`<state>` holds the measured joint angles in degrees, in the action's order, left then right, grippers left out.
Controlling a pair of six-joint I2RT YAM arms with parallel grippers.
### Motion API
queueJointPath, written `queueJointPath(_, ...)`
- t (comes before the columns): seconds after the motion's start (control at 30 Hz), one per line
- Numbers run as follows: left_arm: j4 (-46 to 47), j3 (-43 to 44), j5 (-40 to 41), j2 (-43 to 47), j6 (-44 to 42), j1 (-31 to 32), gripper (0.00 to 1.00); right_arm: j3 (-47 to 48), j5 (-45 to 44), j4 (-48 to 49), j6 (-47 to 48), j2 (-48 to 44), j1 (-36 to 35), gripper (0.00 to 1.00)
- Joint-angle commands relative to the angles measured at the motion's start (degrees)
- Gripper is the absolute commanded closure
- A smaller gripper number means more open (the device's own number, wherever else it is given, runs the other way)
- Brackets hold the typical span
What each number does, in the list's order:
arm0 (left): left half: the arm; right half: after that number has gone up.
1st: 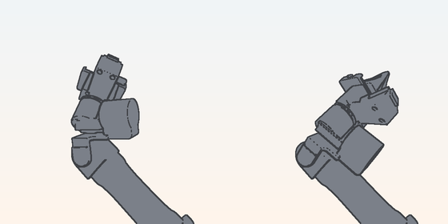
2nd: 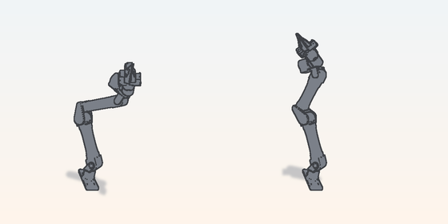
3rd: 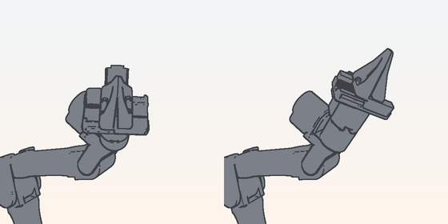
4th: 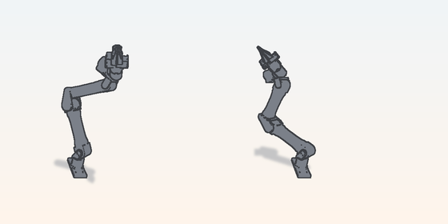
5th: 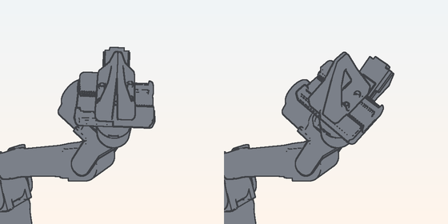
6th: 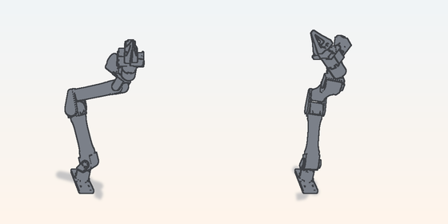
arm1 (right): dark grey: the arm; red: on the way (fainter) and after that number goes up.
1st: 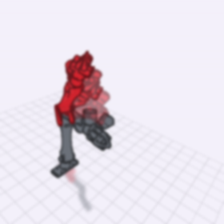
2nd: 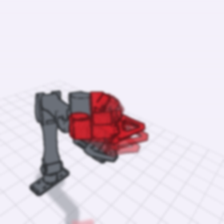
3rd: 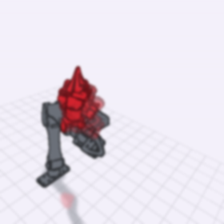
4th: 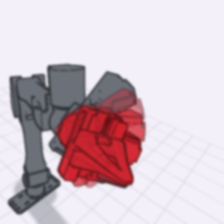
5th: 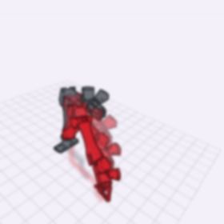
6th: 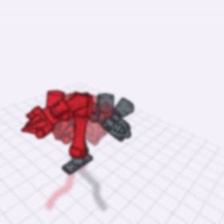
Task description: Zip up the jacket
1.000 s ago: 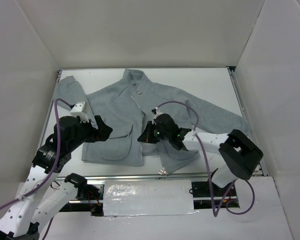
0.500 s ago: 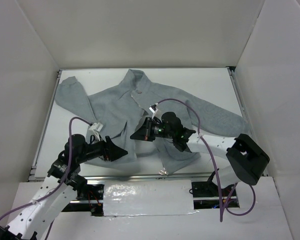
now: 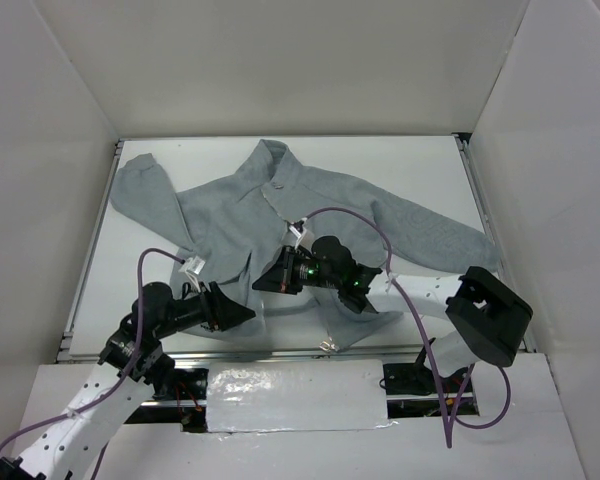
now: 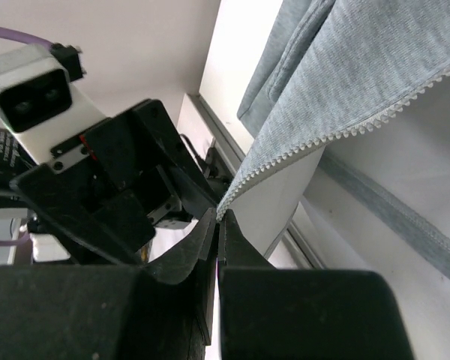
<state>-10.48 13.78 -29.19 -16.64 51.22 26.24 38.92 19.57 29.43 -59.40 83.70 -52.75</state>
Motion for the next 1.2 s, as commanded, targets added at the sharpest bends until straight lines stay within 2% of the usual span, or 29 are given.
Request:
queueJointPath(0.0,-2.0,1.1,2.5,-1.6,-0.6,0.6,0.28,1.6,-2.5,1.6,-0.7,-0.4,-0.9,1.00)
queueJointPath(0.1,-3.7,0.9,3.6,-1.9,-0.4,0.9,0.30,1.9,-4.0,1.7,-1.1,-0.1,-1.0,1.00)
queueJointPath(0.23,-6.0,1.0,4.6,-1.3,-0.7,1.2,0.27,2.0,-4.6,3.8,-2.5,0.0,-1.1,1.00)
queueJointPath(0.43,-2.4,-1.6,2.0,-0.8,1.4,1.4,0.27,4.3,-4.5,4.5,-3.4,2.0,-2.1,1.00)
queueJointPath(0.6,-3.2,-0.5,2.6,-0.5,1.4,1.5,0.29,4.4,-7.1,3.5,-3.5,2.3,-3.1,1.00)
queueJointPath(0.7,-3.5,-0.6,2.7,-0.9,1.2,1.6,0.34,4.9,-8.6,2.1,-3.3,2.2,-3.6,1.00)
queueJointPath(0.87,-2.7,-1.7,2.4,-1.1,1.8,1.6,0.50,5.4,-9.2,1.0,-3.0,2.3,-3.9,1.00)
queueJointPath(1.1,-1.7,-1.8,2.2,-1.5,2.0,1.7,0.46,5.6,-11.7,-1.1,-3.0,2.3,-3.9,1.00)
queueJointPath(1.17,-1.5,-1.9,1.9,-1.7,2.0,1.7,0.50,5.9,-12.7,-2.3,-2.8,2.3,-4.3,1.00)
